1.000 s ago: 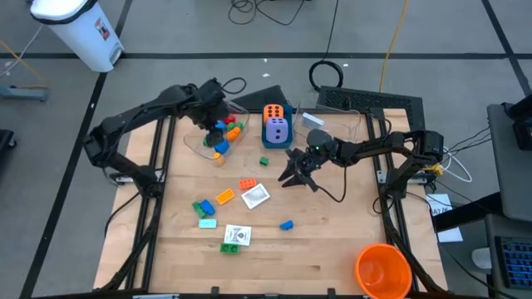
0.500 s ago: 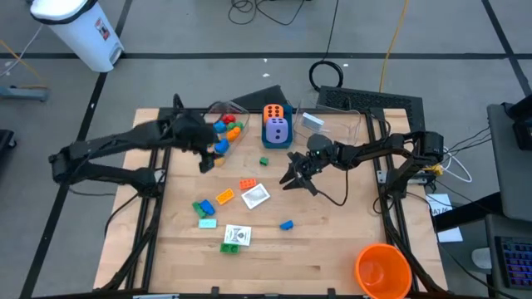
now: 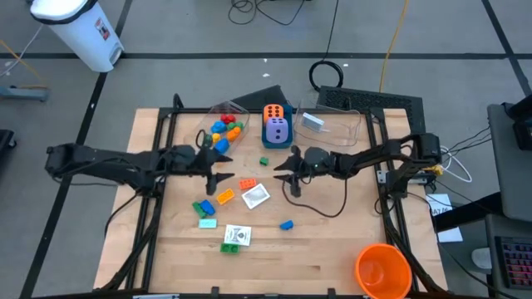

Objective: Pick & Place Toys
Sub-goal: Put the green game piece into the left transparent bin

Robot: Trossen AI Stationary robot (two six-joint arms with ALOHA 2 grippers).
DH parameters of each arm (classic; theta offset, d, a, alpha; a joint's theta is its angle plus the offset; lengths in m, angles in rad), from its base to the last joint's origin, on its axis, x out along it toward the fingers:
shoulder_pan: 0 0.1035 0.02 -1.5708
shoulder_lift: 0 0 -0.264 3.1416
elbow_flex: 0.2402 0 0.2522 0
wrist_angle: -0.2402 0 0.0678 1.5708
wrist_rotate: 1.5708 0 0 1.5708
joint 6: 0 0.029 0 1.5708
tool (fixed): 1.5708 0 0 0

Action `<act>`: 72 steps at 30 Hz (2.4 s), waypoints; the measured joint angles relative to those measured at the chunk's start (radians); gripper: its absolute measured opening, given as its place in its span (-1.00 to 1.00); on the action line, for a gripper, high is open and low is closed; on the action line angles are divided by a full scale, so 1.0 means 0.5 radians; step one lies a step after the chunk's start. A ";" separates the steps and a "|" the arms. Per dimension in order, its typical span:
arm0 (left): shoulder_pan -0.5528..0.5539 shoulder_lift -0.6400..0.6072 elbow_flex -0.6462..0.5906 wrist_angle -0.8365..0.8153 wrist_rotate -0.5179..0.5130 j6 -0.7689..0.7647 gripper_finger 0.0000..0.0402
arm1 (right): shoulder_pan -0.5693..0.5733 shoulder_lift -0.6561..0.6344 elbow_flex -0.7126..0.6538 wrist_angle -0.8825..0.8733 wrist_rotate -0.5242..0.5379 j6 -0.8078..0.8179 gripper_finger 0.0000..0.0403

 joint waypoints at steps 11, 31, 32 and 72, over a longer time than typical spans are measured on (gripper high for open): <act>-0.201 0.261 -0.007 0.565 -0.321 0.254 0.34 | 0.015 0.311 0.030 0.342 0.141 -0.030 -0.21; -0.174 0.486 -0.007 0.776 -0.321 0.310 0.34 | -0.055 0.768 0.403 0.310 0.524 -0.066 0.50; -0.174 0.486 -0.007 0.774 -0.321 0.310 0.34 | -0.057 0.766 0.403 0.311 0.539 -0.083 0.50; -0.174 0.486 -0.007 0.782 -0.321 0.246 0.34 | -0.126 0.741 0.401 0.152 0.564 -0.053 -0.55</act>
